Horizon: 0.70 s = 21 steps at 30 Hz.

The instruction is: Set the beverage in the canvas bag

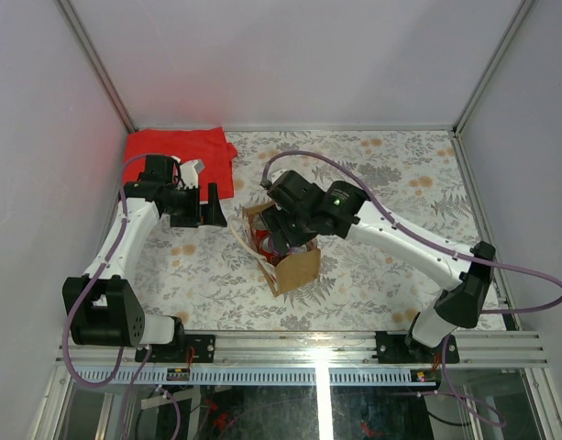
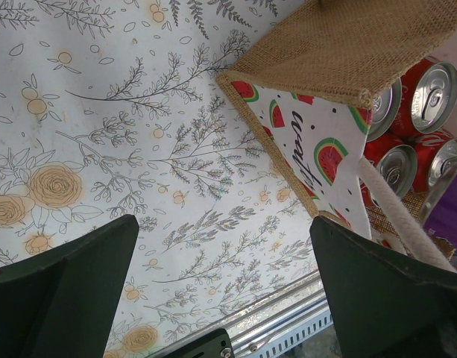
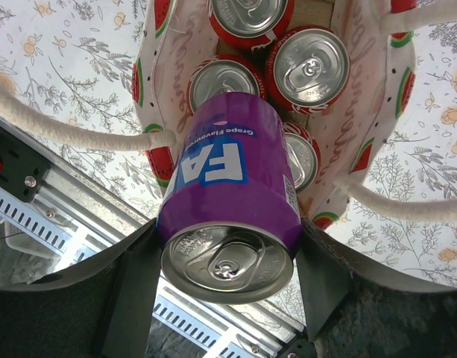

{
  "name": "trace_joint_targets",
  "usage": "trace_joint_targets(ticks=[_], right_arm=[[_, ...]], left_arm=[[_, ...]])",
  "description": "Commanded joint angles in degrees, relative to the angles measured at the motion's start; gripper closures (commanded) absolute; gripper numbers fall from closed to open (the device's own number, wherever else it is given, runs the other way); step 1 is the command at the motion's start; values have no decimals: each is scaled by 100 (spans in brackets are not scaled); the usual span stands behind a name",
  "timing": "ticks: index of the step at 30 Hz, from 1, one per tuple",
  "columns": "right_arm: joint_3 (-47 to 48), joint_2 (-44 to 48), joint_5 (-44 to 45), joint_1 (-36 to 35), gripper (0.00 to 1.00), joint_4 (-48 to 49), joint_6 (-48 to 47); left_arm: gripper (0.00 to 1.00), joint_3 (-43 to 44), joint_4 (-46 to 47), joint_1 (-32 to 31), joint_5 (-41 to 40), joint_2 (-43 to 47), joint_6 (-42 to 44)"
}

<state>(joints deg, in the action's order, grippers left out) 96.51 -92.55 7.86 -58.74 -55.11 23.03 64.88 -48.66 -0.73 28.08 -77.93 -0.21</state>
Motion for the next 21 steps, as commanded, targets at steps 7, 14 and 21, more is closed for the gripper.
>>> trace_joint_targets(ticks=[7,14,21], right_arm=[[482,-217,-185,-303,100,-326,-26],[413,-155,-150,-462,100,-503,99],[395,-148,-110,-507,100,-680,142]], left_arm=[[0,-115,164,-40,140,12,13],[0,-125,207,-36,155,-47,10],[0,-142,234,-33,186,-71,-18]])
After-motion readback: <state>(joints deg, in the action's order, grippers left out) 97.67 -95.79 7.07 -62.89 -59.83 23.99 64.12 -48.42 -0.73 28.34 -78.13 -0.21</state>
